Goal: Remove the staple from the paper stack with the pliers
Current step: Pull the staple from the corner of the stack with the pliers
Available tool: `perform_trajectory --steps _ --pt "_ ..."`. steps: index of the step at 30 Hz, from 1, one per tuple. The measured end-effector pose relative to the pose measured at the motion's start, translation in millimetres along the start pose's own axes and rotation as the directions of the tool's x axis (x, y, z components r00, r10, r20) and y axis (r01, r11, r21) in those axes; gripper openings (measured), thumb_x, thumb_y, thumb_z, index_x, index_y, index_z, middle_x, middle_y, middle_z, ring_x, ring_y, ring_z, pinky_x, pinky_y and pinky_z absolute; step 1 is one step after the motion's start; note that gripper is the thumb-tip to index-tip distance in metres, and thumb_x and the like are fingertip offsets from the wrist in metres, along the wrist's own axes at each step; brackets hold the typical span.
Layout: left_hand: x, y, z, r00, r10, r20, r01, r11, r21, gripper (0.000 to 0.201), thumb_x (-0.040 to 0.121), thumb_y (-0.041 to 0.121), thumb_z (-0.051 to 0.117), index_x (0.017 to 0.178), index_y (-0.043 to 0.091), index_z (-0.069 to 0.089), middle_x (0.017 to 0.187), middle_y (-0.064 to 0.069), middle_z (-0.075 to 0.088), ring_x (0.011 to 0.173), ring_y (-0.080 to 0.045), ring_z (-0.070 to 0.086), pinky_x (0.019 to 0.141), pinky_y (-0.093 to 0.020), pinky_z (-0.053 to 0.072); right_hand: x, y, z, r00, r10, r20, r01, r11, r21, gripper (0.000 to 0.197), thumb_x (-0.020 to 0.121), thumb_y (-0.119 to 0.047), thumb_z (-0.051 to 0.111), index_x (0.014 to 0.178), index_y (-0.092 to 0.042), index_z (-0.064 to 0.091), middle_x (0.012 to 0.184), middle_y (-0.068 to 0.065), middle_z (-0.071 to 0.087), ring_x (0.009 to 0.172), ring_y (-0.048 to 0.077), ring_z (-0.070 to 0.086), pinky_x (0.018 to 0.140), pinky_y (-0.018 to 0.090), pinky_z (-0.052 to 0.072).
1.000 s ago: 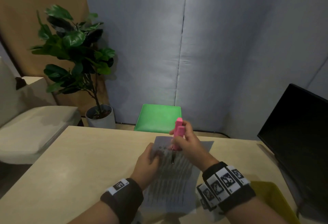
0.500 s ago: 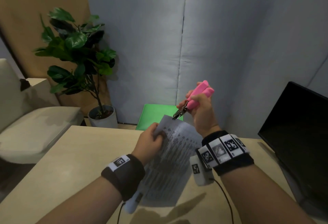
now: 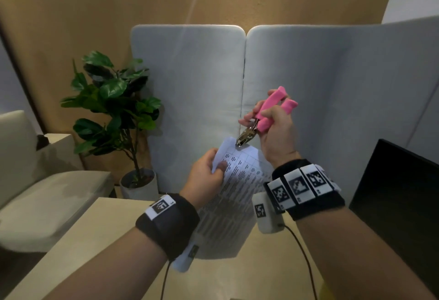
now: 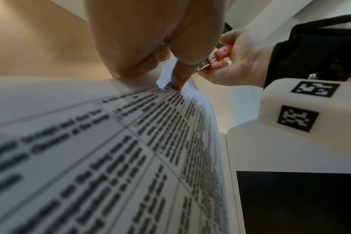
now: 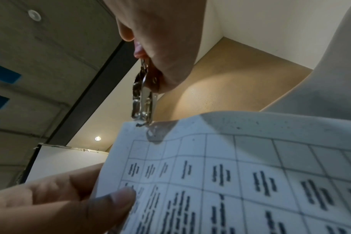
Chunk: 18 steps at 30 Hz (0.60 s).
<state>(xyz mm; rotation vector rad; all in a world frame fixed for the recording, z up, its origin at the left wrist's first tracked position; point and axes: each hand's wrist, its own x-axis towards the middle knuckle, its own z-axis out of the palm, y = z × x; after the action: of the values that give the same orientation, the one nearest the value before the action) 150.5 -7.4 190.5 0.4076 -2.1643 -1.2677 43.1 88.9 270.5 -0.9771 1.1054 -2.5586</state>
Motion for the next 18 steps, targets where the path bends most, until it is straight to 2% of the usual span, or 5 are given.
perform_trajectory --steps 7,11,14,17,18 --pt "-2.7 21.2 -2.6 0.993 0.116 -0.03 -0.115 0.993 0.037 0.012 0.096 0.022 0.051 0.107 0.025 0.054 0.101 -0.003 0.069 0.091 -0.019 0.067 0.076 -0.035 0.057 1.4 -30.8 9.7 0.993 -0.095 0.071 0.087 0.99 0.115 0.038 0.068 -0.002 0.04 0.104 -0.013 0.042 0.075 0.007 0.05 0.062 0.022 0.053 0.064 0.038 0.054" --pt "-2.7 31.2 -3.2 0.981 0.182 -0.062 -0.177 0.981 0.073 0.014 0.096 0.022 0.051 0.109 0.021 0.056 0.095 -0.002 0.068 0.082 -0.017 0.065 0.07 -0.033 0.054 -1.5 -39.6 13.7 0.984 -0.129 0.12 0.112 0.984 0.135 0.039 0.067 -0.001 0.039 0.105 -0.01 0.04 0.074 0.009 0.05 0.062 0.023 0.052 0.064 0.038 0.053" --pt "-1.1 35.4 -3.5 0.976 0.206 -0.069 -0.198 0.974 0.108 0.011 0.096 0.023 0.051 0.106 0.02 0.055 0.08 0.005 0.062 0.066 -0.011 0.057 0.056 -0.017 0.045 -3.4 -44.3 17.9 0.978 -0.143 0.152 0.122 0.982 0.142 0.039 0.067 0.0 0.038 0.105 -0.01 0.04 0.073 0.009 0.05 0.061 0.022 0.052 0.063 0.038 0.053" --pt "-2.0 38.6 -3.8 0.978 0.199 -0.055 -0.194 0.978 0.079 0.013 0.096 0.024 0.051 0.108 0.02 0.055 0.09 -0.003 0.067 0.076 -0.021 0.064 0.065 -0.03 0.055 -2.4 -46.4 20.5 0.978 -0.141 0.15 0.12 0.982 0.145 0.039 0.065 -0.001 0.038 0.103 -0.01 0.04 0.072 0.008 0.049 0.059 0.022 0.05 0.061 0.036 0.051" --pt "-2.7 39.4 -3.8 0.979 0.195 -0.052 -0.191 0.978 0.078 0.013 0.096 0.024 0.051 0.107 0.021 0.055 0.092 -0.004 0.067 0.078 -0.021 0.065 0.064 -0.028 0.054 -2.2 -46.7 21.2 0.979 -0.137 0.148 0.116 0.983 0.142 0.038 0.065 -0.001 0.038 0.103 -0.01 0.04 0.072 0.008 0.049 0.059 0.022 0.049 0.06 0.035 0.05"
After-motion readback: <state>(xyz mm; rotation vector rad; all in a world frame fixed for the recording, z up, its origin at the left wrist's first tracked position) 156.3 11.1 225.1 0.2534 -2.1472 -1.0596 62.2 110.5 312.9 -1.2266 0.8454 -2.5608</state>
